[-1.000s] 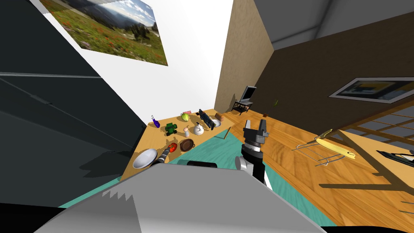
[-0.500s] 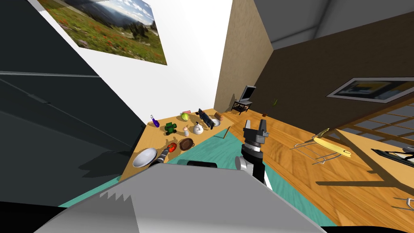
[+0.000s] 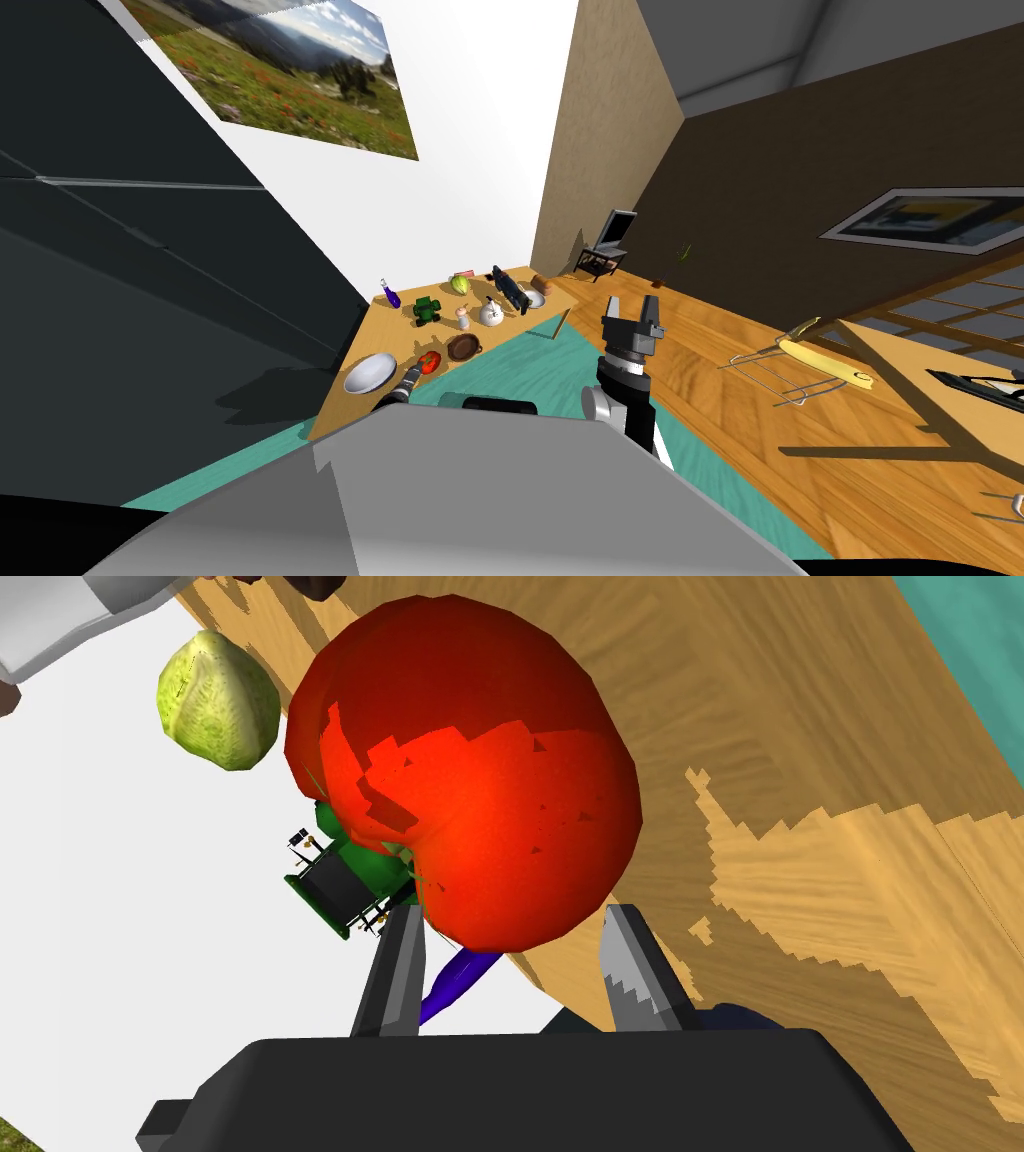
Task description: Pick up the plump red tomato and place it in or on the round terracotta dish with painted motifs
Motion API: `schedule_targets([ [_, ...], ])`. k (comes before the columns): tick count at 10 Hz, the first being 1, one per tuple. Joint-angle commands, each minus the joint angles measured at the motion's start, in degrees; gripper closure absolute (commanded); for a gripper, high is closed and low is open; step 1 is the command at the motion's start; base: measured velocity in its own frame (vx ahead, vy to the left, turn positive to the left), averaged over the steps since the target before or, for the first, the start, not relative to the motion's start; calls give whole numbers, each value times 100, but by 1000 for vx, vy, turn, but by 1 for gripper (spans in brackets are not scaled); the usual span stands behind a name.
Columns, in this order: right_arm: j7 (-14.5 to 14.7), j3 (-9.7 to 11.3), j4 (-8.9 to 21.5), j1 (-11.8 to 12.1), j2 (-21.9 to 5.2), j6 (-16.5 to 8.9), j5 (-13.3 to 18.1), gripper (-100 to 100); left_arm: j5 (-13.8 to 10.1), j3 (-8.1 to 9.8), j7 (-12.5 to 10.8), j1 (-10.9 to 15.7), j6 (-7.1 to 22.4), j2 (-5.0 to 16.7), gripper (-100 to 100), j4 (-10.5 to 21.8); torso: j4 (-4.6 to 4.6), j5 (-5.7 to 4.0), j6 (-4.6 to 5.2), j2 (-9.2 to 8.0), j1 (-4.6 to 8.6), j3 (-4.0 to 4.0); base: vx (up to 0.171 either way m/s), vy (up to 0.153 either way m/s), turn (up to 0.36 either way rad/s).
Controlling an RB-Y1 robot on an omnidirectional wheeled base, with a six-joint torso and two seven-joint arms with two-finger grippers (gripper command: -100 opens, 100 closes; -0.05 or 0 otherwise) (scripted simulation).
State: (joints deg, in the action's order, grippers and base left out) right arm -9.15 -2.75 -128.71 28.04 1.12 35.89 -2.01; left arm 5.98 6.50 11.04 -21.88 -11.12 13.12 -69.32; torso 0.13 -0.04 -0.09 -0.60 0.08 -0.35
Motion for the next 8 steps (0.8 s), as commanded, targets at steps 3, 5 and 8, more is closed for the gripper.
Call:
schedule_targets([
  [3,0,0,0,1,0,0,0,0,-70,-117,10,-185,22,-133,100,-347,-1,3,1,16,-7,8,-60,7,57],
  [5,0,0,0,1,0,0,0,0,-168,-130,35,-286,-43,-239,100,-531,0,2,4,30,0,14,-26,-36,50],
  [8,0,1,0,2,2,0,0,0,-258,77,83,-182,-362,-403,100,-380,0,-9,9,52,68,24,34,-183,71],
])
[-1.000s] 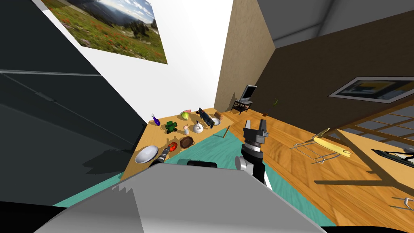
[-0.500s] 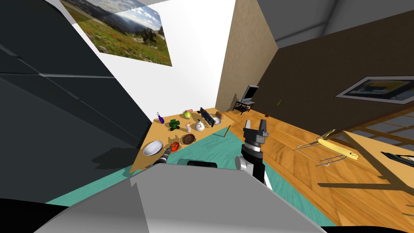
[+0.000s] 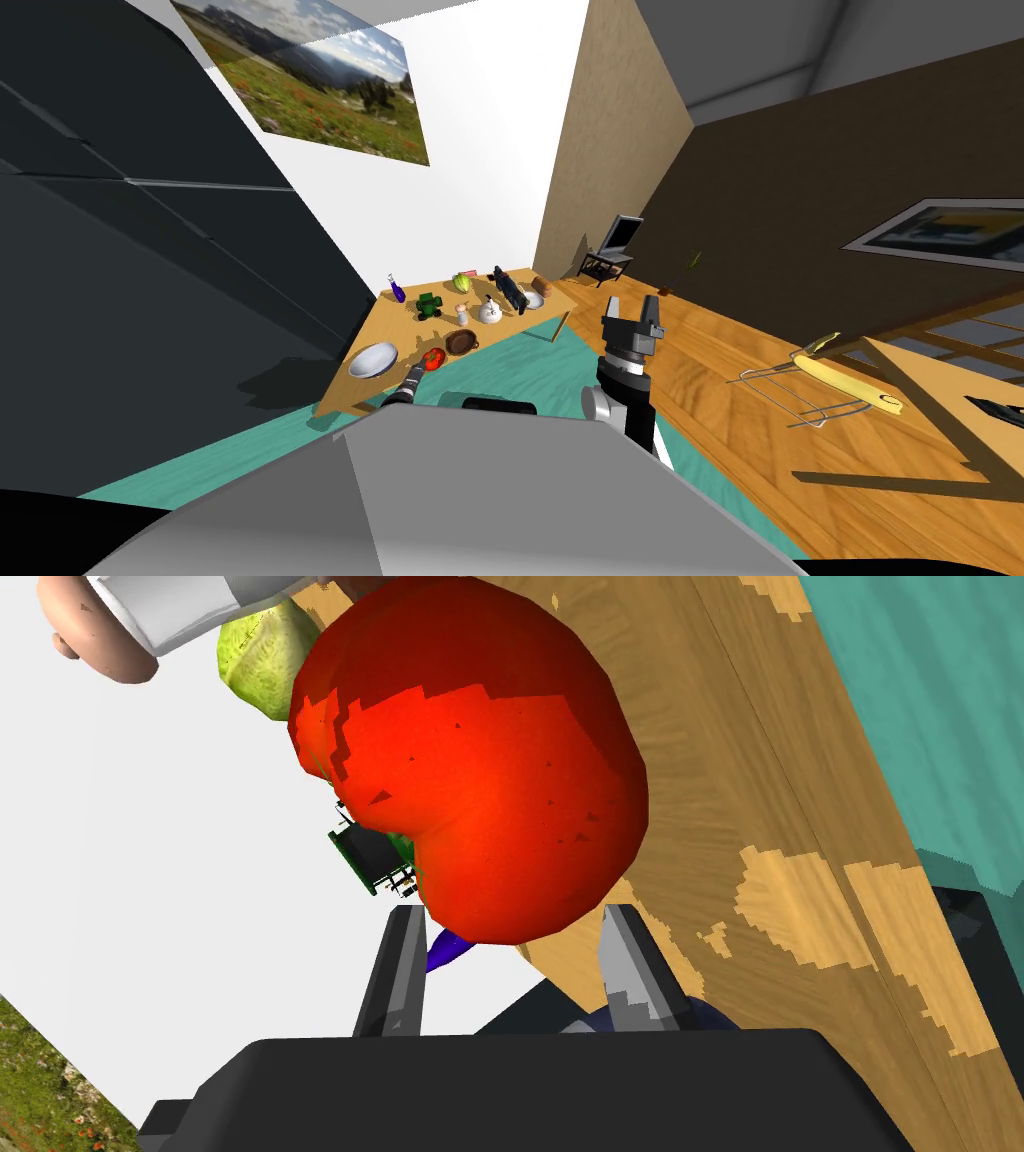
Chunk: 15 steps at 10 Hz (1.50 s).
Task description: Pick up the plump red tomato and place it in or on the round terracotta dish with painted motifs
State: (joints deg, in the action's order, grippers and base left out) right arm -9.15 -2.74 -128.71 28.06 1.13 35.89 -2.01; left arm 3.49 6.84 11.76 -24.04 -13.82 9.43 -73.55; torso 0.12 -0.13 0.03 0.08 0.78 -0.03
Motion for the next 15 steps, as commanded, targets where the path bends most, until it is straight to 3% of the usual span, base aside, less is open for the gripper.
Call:
schedule_targets([
  [1,0,0,0,0,0,0,0,0,-6,136,31,99,-223,-90,100,122,0,0,0,0,0,0,129,-175,83],
  [8,0,-1,0,1,-1,0,0,0,100,670,146,473,-933,-352,100,475,0,-1,5,21,-18,10,120,-172,70],
  [9,0,-1,0,0,-1,0,0,0,89,616,140,435,-859,-335,100,437,3,-1,3,7,-20,3,25,-64,17],
  [10,0,-1,0,-1,-1,0,0,0,91,623,141,444,-879,-338,-100,440,5,4,2,-9,-47,-6,7,-14,-2],
  [14,0,-2,0,-1,-2,0,0,0,91,621,141,444,-878,-339,-100,439,9,12,1,-26,-79,-16,1,-1,0],
  [15,0,-2,0,-1,-2,0,0,0,91,621,141,444,-878,-339,0,439,9,12,1,-26,-79,-16,0,0,0],
])
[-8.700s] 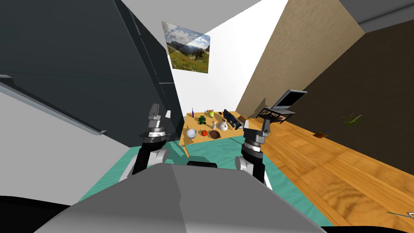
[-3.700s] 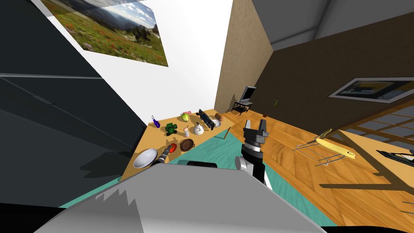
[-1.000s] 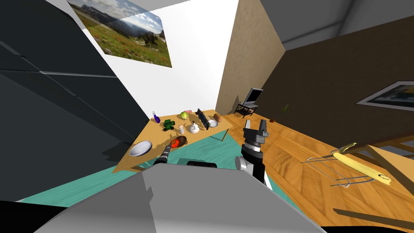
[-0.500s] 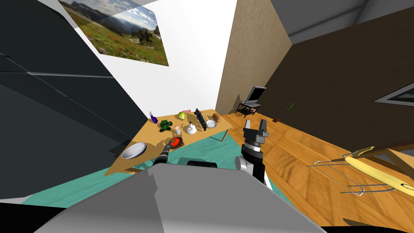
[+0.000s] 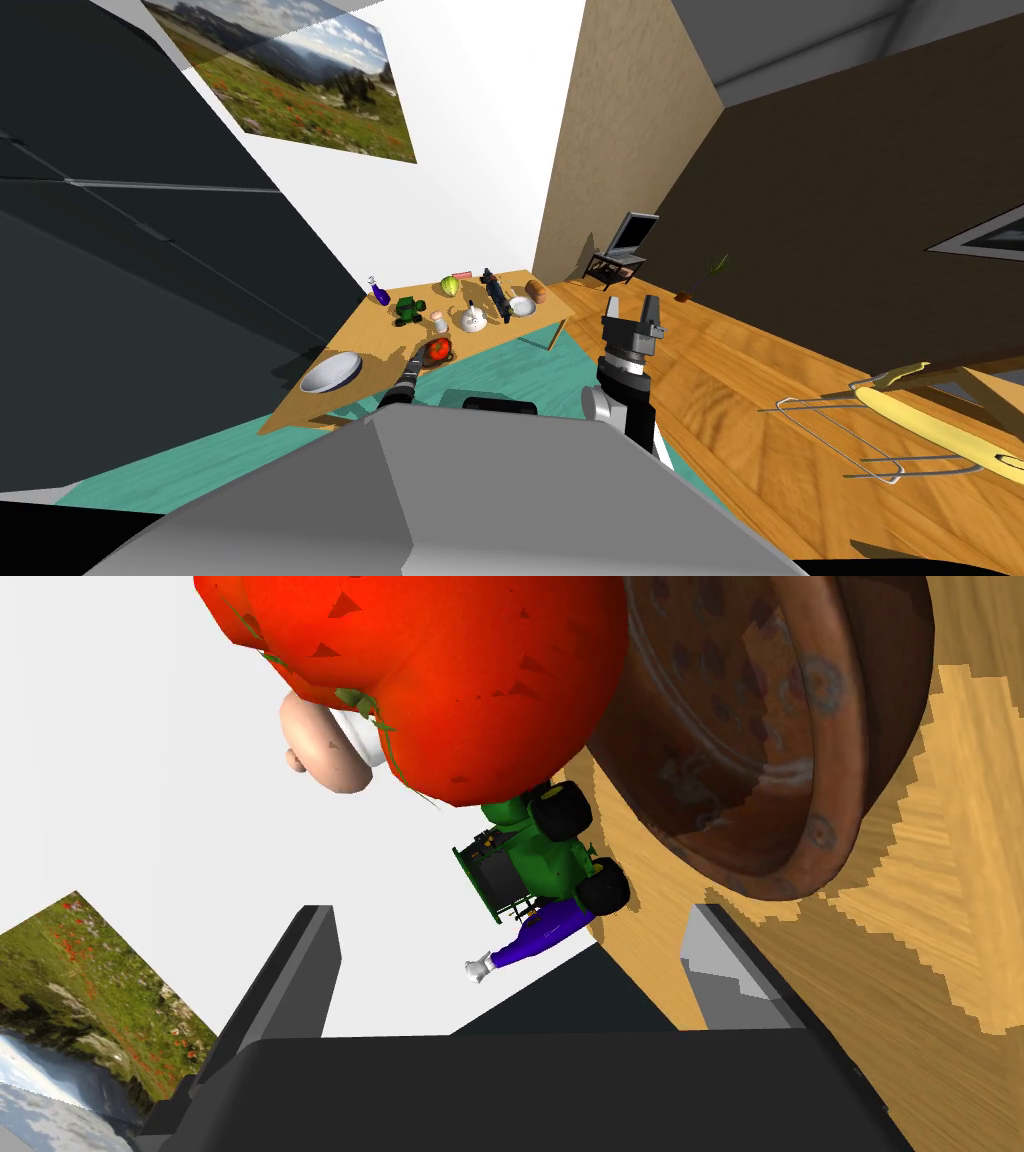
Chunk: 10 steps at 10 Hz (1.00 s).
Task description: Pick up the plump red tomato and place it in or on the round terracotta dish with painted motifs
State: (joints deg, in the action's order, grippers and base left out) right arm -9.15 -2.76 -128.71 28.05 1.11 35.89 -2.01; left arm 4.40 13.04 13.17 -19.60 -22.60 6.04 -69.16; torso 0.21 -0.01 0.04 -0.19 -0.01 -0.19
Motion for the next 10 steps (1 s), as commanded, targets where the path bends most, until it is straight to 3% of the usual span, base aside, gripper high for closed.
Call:
schedule_targets([
  [1,0,0,0,0,0,0,0,0,-34,5,-84,-86,267,85,-100,-286,0,0,0,0,0,0,-17,-18,-67],
  [2,0,0,0,0,0,0,0,0,-34,5,-84,-86,267,85,-100,-309,1,-2,1,-5,5,-3,-23,-20,-25],
  [10,0,0,0,0,0,0,0,0,-169,23,-420,-431,1334,427,-100,-1544,2,-2,0,-9,10,-5,-21,-26,-38],
])
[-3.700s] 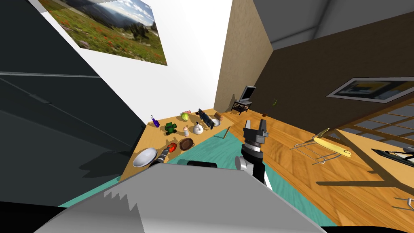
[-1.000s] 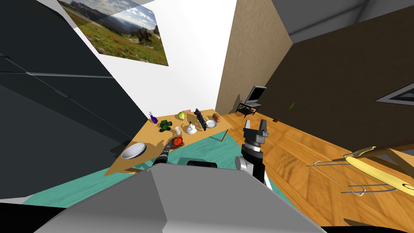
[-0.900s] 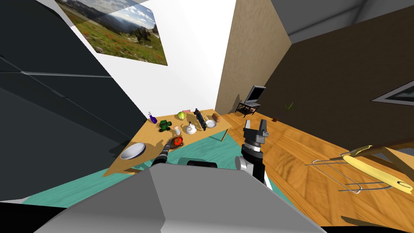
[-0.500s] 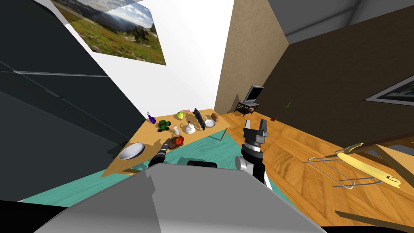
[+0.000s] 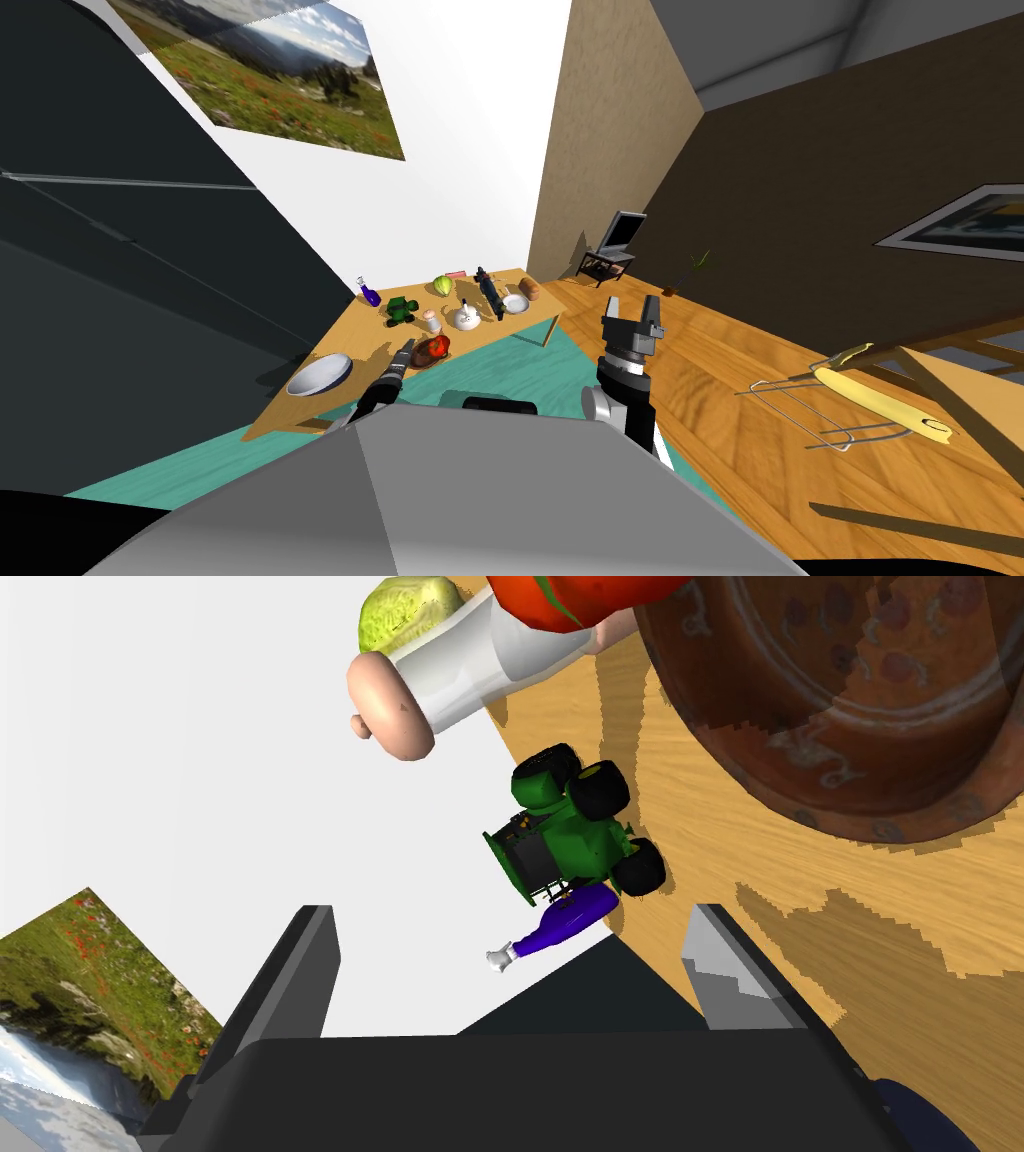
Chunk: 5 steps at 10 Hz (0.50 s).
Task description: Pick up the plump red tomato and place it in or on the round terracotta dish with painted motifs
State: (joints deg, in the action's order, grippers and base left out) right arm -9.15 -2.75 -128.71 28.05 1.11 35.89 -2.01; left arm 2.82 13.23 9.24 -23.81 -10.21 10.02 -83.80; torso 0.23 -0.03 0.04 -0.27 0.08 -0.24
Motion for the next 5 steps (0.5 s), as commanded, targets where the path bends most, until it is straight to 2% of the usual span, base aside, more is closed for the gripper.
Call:
schedule_targets([
  [1,0,0,0,0,0,0,0,0,0,0,0,0,0,0,-100,0,0,0,0,0,0,0,-9,-11,-5],
  [2,0,0,0,0,0,0,0,0,-1,0,-7,-4,27,2,0,-17,-1,1,-1,3,-5,2,0,0,0],
  [5,0,0,0,0,0,0,0,0,-1,0,-6,-4,24,1,0,-15,-2,3,-1,8,-10,5,0,0,0],
])
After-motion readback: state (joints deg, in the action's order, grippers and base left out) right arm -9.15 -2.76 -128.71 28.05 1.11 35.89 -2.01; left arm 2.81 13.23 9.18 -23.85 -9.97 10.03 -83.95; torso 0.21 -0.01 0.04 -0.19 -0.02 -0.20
